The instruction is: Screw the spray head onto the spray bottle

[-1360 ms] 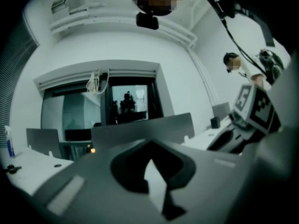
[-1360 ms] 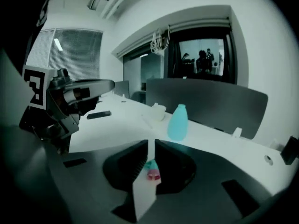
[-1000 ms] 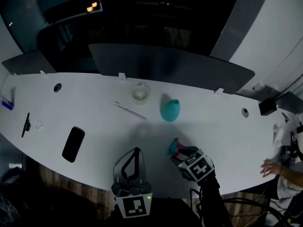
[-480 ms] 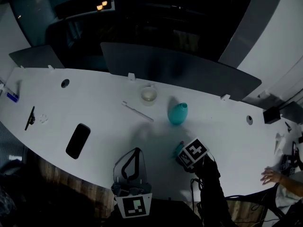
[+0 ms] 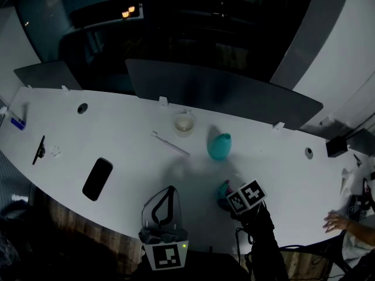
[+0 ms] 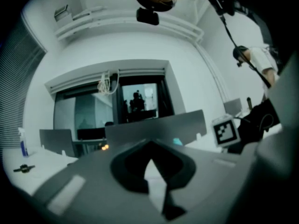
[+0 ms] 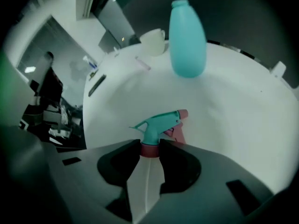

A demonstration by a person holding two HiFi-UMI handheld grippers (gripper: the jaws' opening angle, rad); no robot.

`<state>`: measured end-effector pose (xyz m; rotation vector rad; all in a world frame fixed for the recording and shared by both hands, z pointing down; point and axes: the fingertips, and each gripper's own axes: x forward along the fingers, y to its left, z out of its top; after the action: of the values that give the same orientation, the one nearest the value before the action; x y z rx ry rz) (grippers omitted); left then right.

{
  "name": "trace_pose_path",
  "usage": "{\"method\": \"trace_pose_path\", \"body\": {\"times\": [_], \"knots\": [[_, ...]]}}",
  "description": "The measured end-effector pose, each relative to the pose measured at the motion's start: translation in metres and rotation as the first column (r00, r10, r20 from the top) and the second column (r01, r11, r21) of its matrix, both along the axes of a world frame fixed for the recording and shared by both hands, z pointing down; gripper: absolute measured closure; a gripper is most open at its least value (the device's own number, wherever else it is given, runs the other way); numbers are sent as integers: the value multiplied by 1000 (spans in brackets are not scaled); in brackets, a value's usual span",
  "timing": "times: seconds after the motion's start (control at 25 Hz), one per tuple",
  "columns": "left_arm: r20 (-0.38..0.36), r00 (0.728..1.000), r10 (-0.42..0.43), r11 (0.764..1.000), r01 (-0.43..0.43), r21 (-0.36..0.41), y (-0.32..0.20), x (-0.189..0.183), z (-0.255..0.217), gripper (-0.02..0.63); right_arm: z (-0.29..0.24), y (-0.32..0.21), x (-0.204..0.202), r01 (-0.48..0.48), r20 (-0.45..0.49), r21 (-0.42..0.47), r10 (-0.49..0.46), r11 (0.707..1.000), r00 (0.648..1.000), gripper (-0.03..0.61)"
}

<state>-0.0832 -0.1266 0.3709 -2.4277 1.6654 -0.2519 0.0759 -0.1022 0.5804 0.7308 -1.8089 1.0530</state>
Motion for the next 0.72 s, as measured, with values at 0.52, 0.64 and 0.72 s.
{"method": "trace_pose_path", "body": {"times": [0.52,0.64,0.72], "knots": [[-33,987,157,988,-157,9,-52,73,4,609,-219,-33,39,-472,476,839,54,272,878,443],[-61,975,216,976,-217,-10,-67,95,18,607,-229,-32,50,-510,506,834,75,210,859,443],[-75,961,266,961,-271,-58,-79,108,36,479,-223,-31,55,-493,484,842,97,220,870,443]]}}
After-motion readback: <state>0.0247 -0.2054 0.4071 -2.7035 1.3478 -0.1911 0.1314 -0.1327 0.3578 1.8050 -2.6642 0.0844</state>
